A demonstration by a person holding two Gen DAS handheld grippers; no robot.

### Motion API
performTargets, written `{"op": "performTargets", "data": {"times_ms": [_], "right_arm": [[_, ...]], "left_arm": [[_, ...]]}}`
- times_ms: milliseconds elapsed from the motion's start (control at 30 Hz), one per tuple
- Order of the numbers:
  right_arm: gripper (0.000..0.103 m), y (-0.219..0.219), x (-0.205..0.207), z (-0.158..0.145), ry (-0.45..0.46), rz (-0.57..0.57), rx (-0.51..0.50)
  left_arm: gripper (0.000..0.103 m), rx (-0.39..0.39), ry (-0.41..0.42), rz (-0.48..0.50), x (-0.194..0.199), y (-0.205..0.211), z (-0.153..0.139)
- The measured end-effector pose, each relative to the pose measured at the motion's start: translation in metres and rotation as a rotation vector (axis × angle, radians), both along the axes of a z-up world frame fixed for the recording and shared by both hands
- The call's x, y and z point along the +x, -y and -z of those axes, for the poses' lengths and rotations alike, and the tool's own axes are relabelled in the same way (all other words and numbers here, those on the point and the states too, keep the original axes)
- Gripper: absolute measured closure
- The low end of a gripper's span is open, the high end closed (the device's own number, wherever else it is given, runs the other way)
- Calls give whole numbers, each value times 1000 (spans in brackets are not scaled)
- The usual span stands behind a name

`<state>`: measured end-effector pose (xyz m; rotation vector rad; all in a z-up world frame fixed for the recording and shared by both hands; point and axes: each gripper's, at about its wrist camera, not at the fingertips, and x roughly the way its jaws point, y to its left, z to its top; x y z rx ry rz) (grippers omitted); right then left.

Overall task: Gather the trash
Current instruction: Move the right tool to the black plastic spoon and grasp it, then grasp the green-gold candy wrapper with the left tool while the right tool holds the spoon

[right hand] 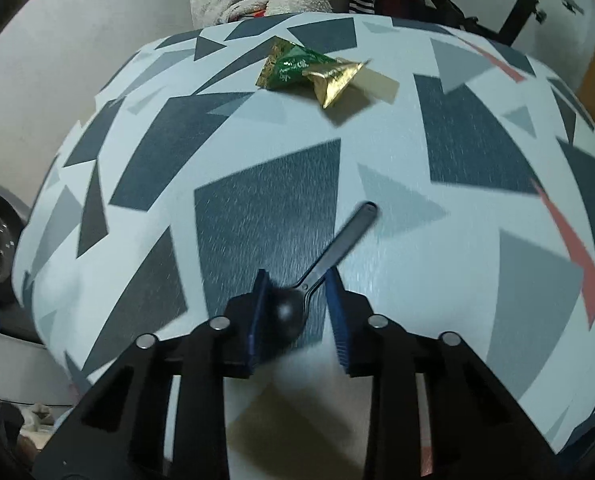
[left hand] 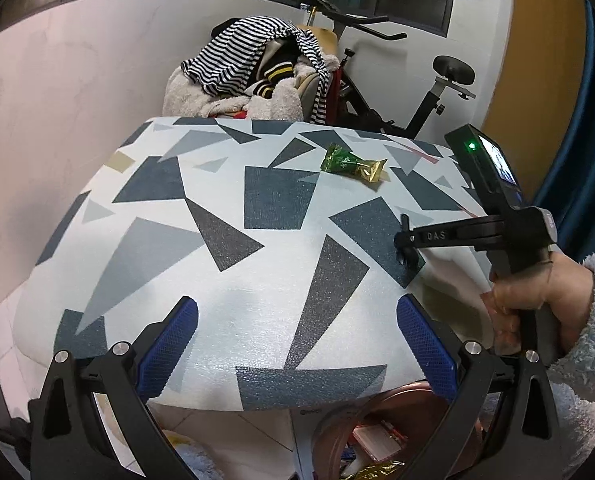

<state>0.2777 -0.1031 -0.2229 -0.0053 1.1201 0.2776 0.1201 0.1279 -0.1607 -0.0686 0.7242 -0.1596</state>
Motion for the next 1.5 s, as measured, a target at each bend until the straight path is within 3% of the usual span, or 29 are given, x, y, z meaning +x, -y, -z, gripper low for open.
{"op": "performTargets", "data": {"times_ms": [133,167,233,300,400,667,767,867,1000,1167,1300,1333,1400,1500], "right_arm": [[80,-10,-1,0,48,-68,-62],[90,-10,-3,-2,64,-82,-64],[90,-5,-4,1,81,-84,-51],[90,9,-10,-3,124,-79,-22],[90,29,-18,-11,169,-67,10],[90,81,-14,-21,203,23,108],[90,104,-15,-24,214,53,144],[90,121,-17,-24,225,66,155],[90,139,-17,-22,228,84,174],[90,158,-19,-20,229,105,190],[90,168,-22,-19,233,110,192],[90,169,-23,-18,233,111,193],[90,173,-25,-19,234,115,196],[90,177,-28,-19,232,122,201]], "left_arm": [[6,-29,-5,1,6,-2,3],[6,-40,-9,2,8,-2,3],[7,-70,-24,6,15,-3,3],[17,-94,-38,19,26,-2,1],[18,-114,-52,39,47,3,-3],[24,-209,-127,88,159,37,-6],[34,-314,-237,90,212,56,11],[40,-467,-331,19,249,65,31],[48,-584,-377,-86,282,74,48],[58,-655,-409,-216,303,73,62],[60,-662,-398,-270,308,75,63],[63,-666,-397,-279,308,75,63],[88,-654,-399,-292,309,76,65],[97,-606,-374,-253,305,80,62]]}}
